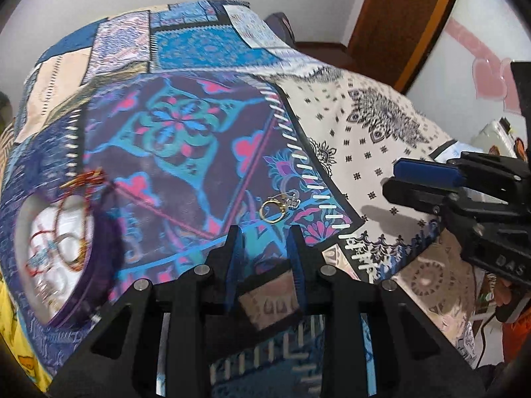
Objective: Organize jewelry
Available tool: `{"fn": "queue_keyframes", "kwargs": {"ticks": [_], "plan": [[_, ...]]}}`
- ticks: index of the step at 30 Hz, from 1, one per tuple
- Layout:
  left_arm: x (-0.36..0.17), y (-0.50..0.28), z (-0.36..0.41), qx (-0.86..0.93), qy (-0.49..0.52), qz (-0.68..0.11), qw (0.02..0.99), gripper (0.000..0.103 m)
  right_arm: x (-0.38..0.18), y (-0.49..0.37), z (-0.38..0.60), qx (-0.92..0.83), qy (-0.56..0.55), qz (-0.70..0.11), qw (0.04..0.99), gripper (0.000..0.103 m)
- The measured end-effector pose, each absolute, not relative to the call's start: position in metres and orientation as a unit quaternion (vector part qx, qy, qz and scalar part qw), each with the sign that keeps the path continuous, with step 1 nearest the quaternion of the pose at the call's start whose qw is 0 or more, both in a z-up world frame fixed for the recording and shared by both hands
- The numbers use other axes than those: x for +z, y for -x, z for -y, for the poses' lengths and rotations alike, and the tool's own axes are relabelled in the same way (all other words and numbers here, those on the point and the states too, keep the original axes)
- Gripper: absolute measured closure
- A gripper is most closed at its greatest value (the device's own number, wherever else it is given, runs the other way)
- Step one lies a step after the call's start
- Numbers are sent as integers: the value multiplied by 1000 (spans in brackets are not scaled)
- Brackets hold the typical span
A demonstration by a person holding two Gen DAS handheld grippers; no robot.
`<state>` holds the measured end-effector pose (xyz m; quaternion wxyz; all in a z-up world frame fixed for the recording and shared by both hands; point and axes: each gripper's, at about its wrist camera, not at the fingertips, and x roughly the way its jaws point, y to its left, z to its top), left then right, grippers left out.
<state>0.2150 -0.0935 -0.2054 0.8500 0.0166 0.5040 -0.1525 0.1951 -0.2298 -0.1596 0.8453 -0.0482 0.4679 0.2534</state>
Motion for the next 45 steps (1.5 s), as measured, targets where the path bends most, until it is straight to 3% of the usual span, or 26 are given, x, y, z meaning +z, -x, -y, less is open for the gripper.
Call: {"fn": "queue_keyframes", "kwargs": {"ticks": [13,14,16,45], "plan": [[-222,-234,113,-155,-54,-492,855,70,-173,-198,225,257,52,-476,839,81],[-222,-234,113,-155,-56,-490,856,71,-173,-198,225,256,51,-476,840,81],[-222,-234,113,-156,-56,-487,858,83,-173,-198,224,256,49,-476,840,81],[-201,-203,59,-113,-44,-449,885,83,-198,-214,168,280,64,-498,818,82]]}}
